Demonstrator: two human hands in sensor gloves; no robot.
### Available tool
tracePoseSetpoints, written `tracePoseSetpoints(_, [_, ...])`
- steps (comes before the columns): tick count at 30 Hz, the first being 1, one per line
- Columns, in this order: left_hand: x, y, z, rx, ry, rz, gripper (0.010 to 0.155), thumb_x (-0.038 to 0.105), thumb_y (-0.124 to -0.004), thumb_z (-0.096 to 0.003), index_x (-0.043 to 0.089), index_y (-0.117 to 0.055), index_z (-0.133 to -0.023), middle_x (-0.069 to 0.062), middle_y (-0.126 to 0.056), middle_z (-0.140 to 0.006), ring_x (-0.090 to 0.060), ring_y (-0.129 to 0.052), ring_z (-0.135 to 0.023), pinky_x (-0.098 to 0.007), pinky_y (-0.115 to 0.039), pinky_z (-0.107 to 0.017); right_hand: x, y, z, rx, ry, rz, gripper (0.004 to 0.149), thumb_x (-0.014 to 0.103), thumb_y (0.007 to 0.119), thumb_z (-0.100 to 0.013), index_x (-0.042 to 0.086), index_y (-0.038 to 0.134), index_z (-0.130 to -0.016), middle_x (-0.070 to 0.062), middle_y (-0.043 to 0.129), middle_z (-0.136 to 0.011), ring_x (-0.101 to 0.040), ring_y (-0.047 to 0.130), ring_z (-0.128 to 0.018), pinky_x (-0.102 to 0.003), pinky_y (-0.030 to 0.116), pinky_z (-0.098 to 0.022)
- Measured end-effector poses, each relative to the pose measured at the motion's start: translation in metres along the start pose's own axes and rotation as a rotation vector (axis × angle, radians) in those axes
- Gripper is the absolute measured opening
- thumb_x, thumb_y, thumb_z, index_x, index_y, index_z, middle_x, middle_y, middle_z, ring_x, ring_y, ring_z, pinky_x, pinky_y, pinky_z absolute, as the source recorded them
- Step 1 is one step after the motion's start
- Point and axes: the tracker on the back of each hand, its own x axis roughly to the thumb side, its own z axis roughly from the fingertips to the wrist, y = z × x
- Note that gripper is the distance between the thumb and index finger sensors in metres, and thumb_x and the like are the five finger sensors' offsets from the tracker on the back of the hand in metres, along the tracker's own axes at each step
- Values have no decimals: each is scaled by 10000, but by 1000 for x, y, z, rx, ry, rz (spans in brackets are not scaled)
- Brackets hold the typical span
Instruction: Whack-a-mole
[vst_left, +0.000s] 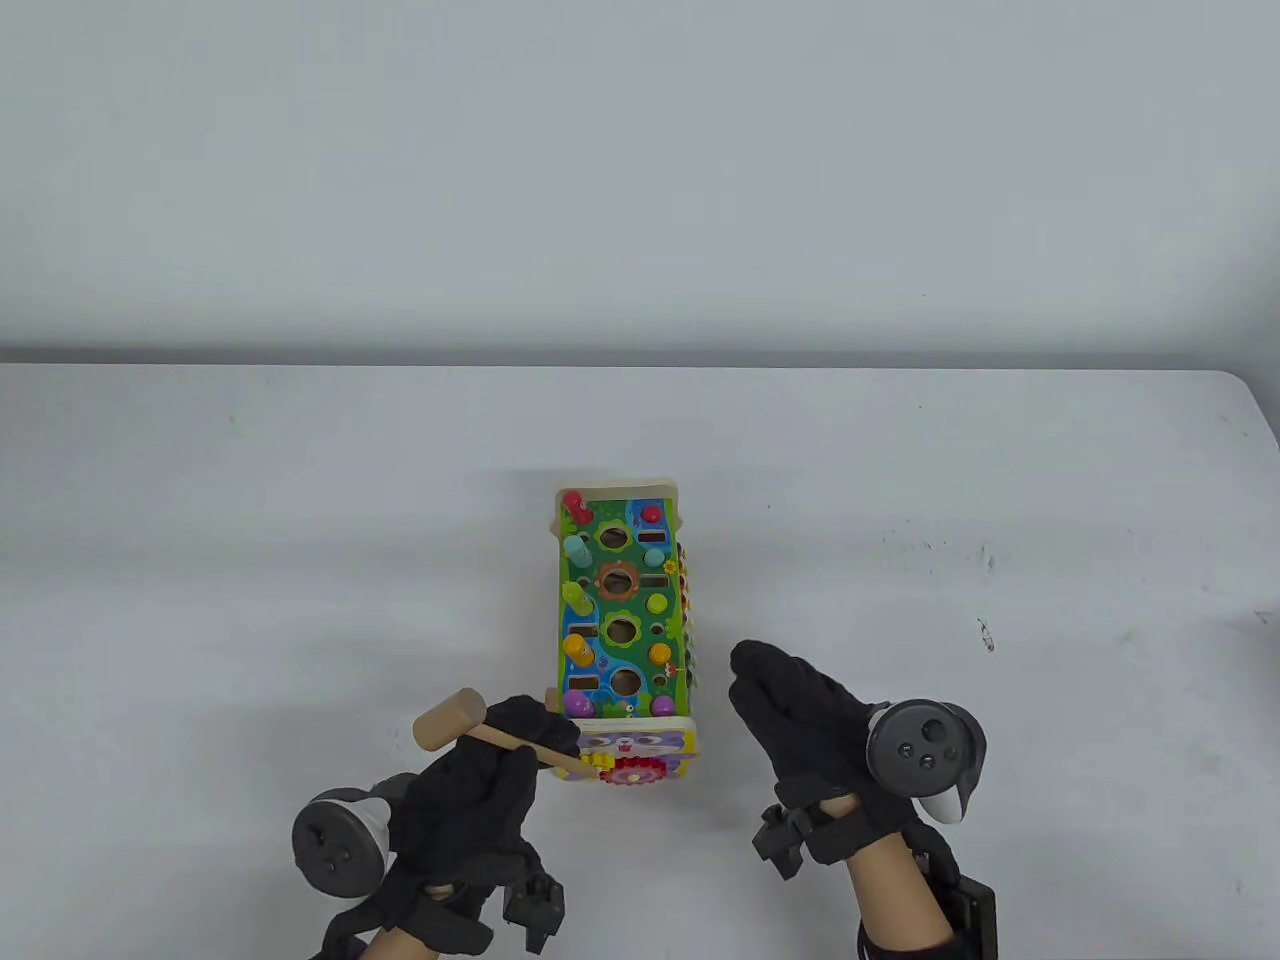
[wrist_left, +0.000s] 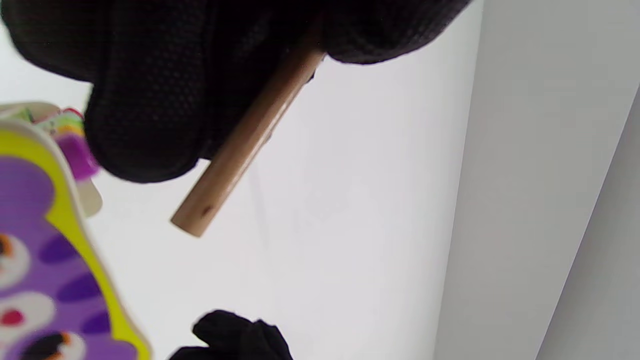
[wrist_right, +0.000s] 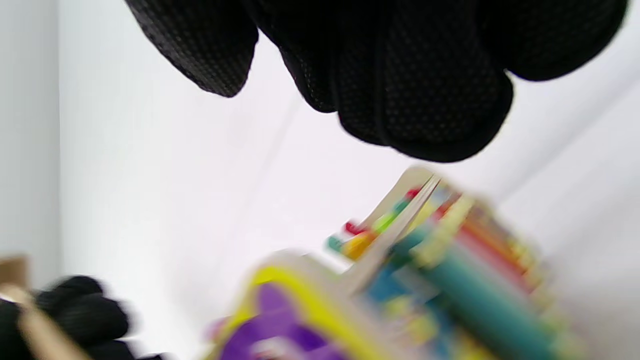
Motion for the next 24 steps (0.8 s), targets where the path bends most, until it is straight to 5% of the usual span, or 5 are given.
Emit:
tracePoseSetpoints(8, [-8,20,-6,-153,50,-477,543,324,-642,-538,-8,-681,-966,-214,-923,-664,-449,-956,-444,-711,-654,-554,-18,3,0,94,-29,519,676,433,677,-588,0,532,-1086,-359,449,-1084,-648,445,-952,-774,380,-571])
tracePoseSetpoints(12, [-14,25,-7,-177,89,-511,550,311,-667,-540,-2,-708,-991,-206,-904,-672,-441,-937,-446,-715,-638,-565,-26,4,0,132,23,594,707,450,666,-593,5,473,-1109,-356,320,-1116,-648,284,-987,-784,296,-580])
tracePoseSetpoints(24, [-17,27,-7,-255,145,-492,572,240,-674,-537,-6,-672,-1053,-241,-870,-739,-440,-942,-494,-718,-637,-569,-33,1,1,128,77,542,707,442,659,-597,-7,464,-1107,-365,309,-1110,-662,288,-974,-784,290,-575])
